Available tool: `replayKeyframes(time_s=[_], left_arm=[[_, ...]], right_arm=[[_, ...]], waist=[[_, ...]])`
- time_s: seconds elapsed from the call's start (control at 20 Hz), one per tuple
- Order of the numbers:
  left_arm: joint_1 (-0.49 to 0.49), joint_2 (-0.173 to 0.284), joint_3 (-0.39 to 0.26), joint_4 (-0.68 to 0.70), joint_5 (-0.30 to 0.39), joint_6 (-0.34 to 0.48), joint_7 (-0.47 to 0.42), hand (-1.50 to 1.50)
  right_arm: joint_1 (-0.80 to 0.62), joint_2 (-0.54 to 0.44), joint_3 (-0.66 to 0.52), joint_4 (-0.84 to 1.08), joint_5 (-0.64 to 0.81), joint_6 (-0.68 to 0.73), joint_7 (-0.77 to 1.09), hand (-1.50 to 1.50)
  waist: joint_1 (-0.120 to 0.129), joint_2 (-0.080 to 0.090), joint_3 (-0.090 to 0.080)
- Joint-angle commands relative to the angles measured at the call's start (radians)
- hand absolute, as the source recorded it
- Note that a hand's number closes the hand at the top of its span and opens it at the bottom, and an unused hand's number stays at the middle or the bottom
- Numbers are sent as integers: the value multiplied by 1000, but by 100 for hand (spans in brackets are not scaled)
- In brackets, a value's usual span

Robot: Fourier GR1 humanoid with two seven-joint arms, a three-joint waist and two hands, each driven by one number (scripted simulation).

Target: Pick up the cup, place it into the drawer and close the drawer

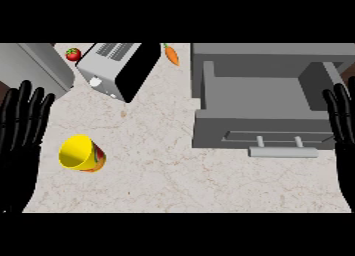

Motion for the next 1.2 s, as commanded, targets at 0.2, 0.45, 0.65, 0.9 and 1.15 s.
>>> replayKeyframes(time_s=[0.2, 0.45, 0.65, 0.9, 1.15], left_arm=[[-40, 4, 124, 32, -26, 61, -19, -150], [-51, -82, 132, 114, 76, 110, 5, -150], [-62, -74, 139, 134, 109, 110, -10, -150], [-19, -81, 117, 107, 108, 104, -15, -150], [-95, -71, 104, 131, 65, 155, 58, -150]], right_arm=[[22, -7, 3, -19, -38, 51, 16, -150], [-6, 12, 29, -47, -148, 74, 148, -150], [80, 37, 60, -31, -108, 94, 63, -150], [-3, 66, 76, -11, -57, 36, 118, -150], [-54, 53, 50, -5, -89, 49, 152, -150]], waist=[[-14, 24, 1], [-16, 24, 0], [-16, 24, 1], [-12, 24, 0], [-13, 24, 1]])
